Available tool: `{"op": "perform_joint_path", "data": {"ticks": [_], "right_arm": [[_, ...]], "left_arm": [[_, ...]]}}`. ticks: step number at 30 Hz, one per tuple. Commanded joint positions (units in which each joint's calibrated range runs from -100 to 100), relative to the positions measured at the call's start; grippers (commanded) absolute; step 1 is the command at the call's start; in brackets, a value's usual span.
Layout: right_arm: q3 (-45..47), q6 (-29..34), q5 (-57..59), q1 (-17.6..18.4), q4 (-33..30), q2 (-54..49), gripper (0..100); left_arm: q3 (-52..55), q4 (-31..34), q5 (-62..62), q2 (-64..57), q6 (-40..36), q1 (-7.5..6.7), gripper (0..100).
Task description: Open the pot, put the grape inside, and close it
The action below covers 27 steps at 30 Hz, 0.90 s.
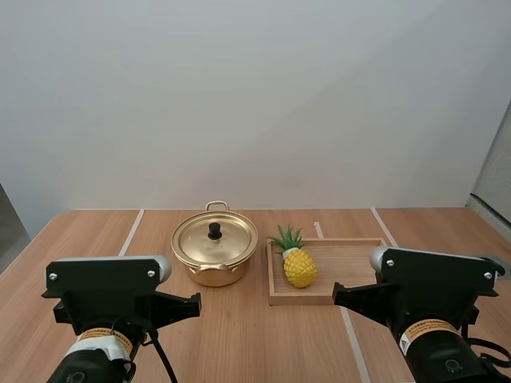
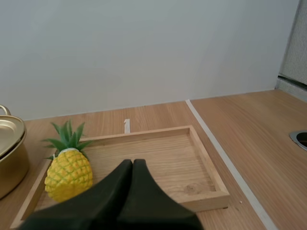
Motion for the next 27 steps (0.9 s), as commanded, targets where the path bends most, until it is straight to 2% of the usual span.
{"op": "perform_joint_path", "data": {"ticks": [1,13,17,22,27], "right_arm": [[0.22,0.25,1.87,-0.09,0.01,-0.28,0],[0.22,0.25,2.20,0.69,0.14,-0.28,0],[0.22,-0.19,6.64,0.69,0.69,-0.28,0],[0.22,-9.61,5.98,0.69,11.10,-0.28,0],[0.22,-12.49,5.98,0.69,13.82,-0.28,0]], "left_arm": [[0.00,-0.37,-0.62,-0.29,-0.62,0.51,0],[0.00,-0.37,-0.62,-0.29,-0.62,0.51,0],[0.00,-0.37,-0.62,-0.29,-0.62,0.51,0],[0.00,-0.37,-0.62,-0.29,-0.62,0.51,0],[0.00,-0.37,-0.62,-0.29,-0.62,0.51,0]]}}
